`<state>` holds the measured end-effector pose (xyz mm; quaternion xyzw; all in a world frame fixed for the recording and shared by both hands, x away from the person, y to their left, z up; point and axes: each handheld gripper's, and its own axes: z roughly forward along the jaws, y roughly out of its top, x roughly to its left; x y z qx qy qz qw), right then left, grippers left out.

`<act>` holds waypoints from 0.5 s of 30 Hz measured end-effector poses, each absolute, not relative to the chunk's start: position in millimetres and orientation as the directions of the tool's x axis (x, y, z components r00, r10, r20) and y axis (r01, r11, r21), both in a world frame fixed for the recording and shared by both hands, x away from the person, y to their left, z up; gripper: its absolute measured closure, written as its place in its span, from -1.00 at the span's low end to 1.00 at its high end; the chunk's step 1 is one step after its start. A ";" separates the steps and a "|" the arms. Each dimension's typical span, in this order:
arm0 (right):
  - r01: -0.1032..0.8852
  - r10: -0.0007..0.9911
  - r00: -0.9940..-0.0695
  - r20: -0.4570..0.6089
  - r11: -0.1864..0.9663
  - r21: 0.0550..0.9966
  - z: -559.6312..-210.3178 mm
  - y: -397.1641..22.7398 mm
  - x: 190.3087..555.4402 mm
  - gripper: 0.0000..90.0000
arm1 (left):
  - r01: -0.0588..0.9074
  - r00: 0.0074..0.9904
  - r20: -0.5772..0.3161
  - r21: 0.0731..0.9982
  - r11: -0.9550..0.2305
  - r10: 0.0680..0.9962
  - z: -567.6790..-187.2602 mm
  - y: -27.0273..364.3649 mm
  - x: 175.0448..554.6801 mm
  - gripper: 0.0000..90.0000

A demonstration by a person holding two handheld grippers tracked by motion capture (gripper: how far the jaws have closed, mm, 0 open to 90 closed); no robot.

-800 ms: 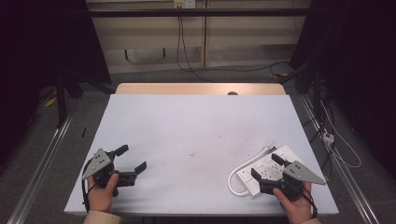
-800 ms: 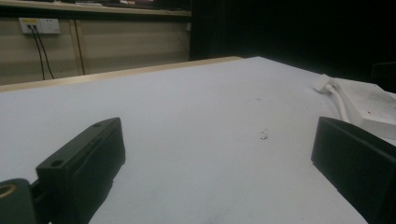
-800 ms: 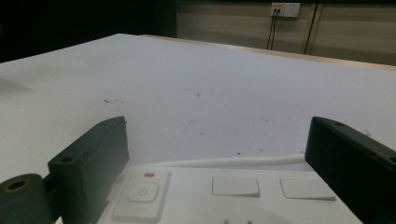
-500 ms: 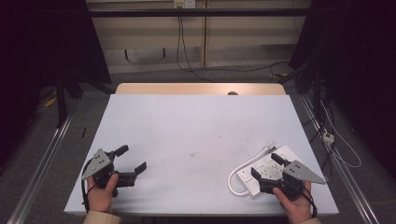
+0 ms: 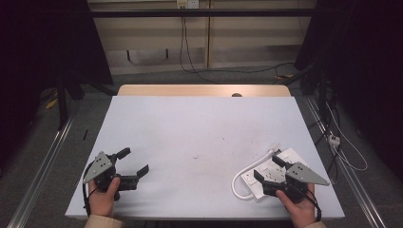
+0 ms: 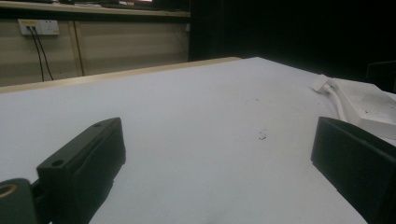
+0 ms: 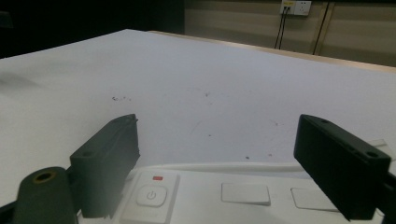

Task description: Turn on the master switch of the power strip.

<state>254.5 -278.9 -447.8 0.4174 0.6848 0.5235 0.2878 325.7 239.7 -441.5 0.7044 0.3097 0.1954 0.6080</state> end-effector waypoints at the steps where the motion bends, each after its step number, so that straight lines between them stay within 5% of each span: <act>1: 0.270 0.873 -0.486 0.043 0.104 0.957 -447.8 -278.9 254.5 -0.68 | 0.199 0.732 -0.101 0.978 -0.069 0.674 -441.5 239.7 325.7 -0.94; 15: 0.284 0.856 -0.515 0.056 0.109 0.953 -445.7 -278.5 256.0 -0.42 | 0.197 0.731 -0.104 0.978 -0.063 0.674 -440.9 239.6 325.2 -0.94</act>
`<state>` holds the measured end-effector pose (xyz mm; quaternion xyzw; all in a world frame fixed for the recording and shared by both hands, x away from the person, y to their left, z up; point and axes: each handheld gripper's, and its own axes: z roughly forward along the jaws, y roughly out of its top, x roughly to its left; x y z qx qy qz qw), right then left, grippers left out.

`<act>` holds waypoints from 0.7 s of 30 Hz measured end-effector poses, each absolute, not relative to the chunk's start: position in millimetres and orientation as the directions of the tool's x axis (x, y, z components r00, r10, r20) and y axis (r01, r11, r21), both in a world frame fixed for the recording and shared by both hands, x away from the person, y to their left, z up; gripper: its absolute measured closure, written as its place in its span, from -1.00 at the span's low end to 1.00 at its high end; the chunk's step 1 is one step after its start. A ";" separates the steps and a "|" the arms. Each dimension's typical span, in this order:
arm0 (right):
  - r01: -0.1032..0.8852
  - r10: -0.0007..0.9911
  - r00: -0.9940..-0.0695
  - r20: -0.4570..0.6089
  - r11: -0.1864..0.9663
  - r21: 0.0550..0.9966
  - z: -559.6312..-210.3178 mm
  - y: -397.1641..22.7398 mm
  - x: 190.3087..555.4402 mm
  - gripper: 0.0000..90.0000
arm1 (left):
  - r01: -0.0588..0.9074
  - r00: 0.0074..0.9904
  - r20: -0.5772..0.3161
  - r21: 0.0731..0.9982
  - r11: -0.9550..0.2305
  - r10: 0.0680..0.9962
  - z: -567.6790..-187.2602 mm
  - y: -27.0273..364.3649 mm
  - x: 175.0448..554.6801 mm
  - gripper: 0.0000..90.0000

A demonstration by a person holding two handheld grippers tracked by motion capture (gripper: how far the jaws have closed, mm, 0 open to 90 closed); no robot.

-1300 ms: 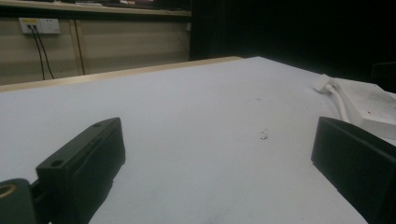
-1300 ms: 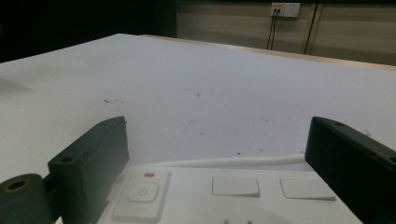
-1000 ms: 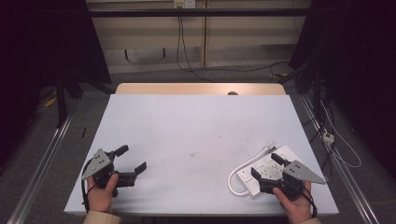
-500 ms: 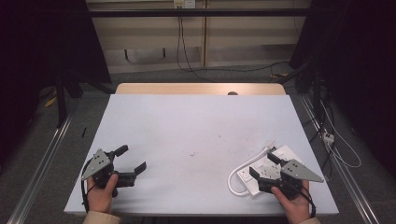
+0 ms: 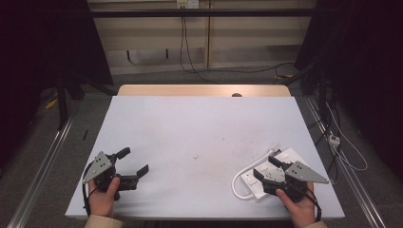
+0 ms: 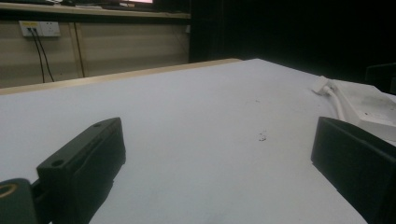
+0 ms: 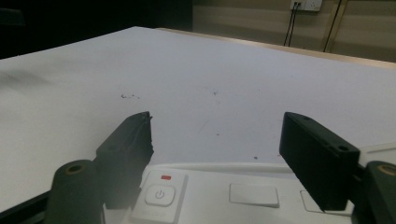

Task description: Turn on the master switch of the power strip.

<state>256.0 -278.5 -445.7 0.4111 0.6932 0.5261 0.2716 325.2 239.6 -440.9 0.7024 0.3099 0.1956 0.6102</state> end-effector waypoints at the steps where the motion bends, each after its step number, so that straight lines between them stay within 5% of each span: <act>1: 0.286 0.854 -0.517 0.056 0.111 0.952 -445.6 -278.3 256.2 -0.41 | 0.197 0.731 -0.103 0.978 -0.064 0.675 -441.0 239.6 325.2 -0.94; 9: 0.300 0.838 -0.541 0.068 0.117 0.947 -444.7 -275.3 257.6 -0.26 | 0.197 0.727 -0.102 0.978 -0.064 0.679 -441.1 240.4 325.1 -0.94; 21: 0.332 0.798 -0.596 0.088 0.146 0.932 -444.2 -271.7 260.3 0.25 | 0.198 0.724 -0.105 0.978 -0.060 0.682 -441.1 240.6 324.5 -0.94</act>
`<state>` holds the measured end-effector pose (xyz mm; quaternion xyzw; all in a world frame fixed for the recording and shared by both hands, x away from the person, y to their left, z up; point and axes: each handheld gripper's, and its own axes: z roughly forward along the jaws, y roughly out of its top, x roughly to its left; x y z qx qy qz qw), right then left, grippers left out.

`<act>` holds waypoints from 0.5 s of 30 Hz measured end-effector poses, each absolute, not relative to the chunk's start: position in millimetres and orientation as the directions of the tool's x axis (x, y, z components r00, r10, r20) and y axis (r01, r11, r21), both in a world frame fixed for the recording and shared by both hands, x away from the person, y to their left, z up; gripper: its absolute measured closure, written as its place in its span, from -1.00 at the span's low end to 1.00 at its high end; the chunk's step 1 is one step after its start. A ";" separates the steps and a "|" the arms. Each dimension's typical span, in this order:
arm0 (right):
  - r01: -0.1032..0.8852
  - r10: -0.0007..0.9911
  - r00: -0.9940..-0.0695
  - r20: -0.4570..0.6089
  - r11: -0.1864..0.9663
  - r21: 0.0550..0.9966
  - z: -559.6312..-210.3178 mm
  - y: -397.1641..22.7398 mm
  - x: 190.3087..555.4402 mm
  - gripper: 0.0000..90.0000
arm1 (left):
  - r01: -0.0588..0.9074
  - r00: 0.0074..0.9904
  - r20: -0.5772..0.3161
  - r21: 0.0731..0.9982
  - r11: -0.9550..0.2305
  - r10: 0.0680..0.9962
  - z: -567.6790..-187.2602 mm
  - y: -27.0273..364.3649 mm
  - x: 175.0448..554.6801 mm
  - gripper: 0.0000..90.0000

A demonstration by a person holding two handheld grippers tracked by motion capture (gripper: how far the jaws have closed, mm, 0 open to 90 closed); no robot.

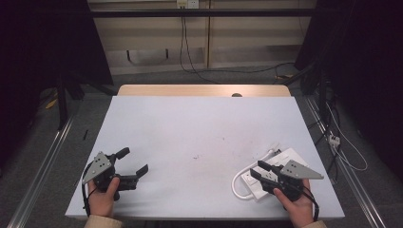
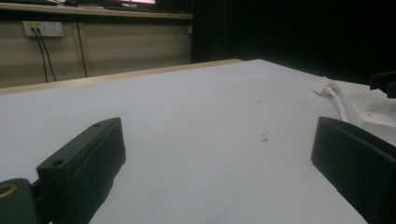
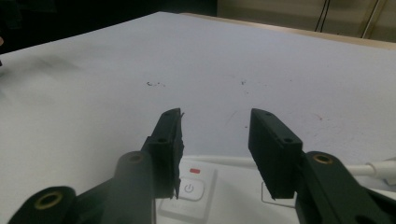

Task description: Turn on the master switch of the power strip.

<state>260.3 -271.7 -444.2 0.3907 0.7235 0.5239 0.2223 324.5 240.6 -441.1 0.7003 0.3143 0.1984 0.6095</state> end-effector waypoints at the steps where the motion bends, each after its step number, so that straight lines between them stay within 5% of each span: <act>1: 0.340 0.791 -0.605 0.096 0.148 0.929 -444.1 -271.3 260.6 0.32 | 0.197 0.724 -0.104 0.979 -0.060 0.682 -441.1 240.9 324.6 -0.94; 15: 0.368 0.760 -0.641 0.106 0.183 0.912 -444.8 -270.9 262.1 0.65 | 0.197 0.723 -0.109 0.979 -0.053 0.683 -441.3 241.2 324.8 -0.94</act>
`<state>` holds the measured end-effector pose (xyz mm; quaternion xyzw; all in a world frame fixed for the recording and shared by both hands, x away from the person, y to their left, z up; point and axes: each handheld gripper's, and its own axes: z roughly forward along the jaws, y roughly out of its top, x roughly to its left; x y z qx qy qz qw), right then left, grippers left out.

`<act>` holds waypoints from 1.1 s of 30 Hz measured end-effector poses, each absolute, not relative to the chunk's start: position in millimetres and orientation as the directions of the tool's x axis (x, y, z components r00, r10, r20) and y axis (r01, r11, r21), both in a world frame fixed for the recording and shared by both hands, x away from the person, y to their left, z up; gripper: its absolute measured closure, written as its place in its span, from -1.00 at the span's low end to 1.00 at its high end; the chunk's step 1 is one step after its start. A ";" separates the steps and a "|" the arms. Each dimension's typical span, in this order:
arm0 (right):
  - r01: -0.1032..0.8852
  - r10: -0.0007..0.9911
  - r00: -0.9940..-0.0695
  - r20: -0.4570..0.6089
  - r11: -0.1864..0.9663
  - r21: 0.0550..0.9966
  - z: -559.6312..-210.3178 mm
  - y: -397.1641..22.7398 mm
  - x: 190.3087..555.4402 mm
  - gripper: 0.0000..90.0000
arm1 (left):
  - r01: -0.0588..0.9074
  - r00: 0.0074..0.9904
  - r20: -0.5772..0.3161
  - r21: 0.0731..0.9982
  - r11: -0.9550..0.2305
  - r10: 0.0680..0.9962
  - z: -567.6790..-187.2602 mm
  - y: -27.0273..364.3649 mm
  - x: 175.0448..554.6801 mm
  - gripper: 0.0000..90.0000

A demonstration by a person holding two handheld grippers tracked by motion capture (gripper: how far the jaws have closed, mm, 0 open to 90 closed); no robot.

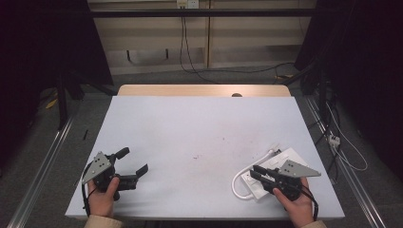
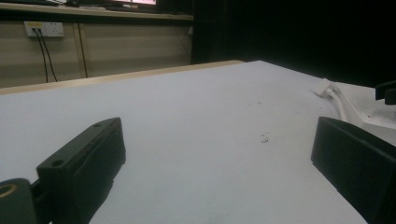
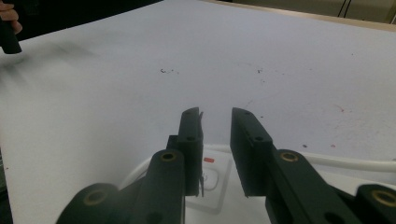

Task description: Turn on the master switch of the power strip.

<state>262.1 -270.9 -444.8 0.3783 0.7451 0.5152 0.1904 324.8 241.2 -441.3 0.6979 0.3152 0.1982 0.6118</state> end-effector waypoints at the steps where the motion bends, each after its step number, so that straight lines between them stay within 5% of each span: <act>1: 0.366 0.759 -0.643 0.105 0.184 0.912 -444.8 -270.9 262.3 0.66 | 0.197 0.723 -0.109 0.979 -0.052 0.683 -441.3 241.2 324.9 -0.94; 33: 0.414 0.725 -0.676 0.132 0.226 0.882 -447.4 -268.2 266.0 0.86 | 0.201 0.720 -0.117 0.978 -0.045 0.684 -441.7 240.5 325.2 -0.94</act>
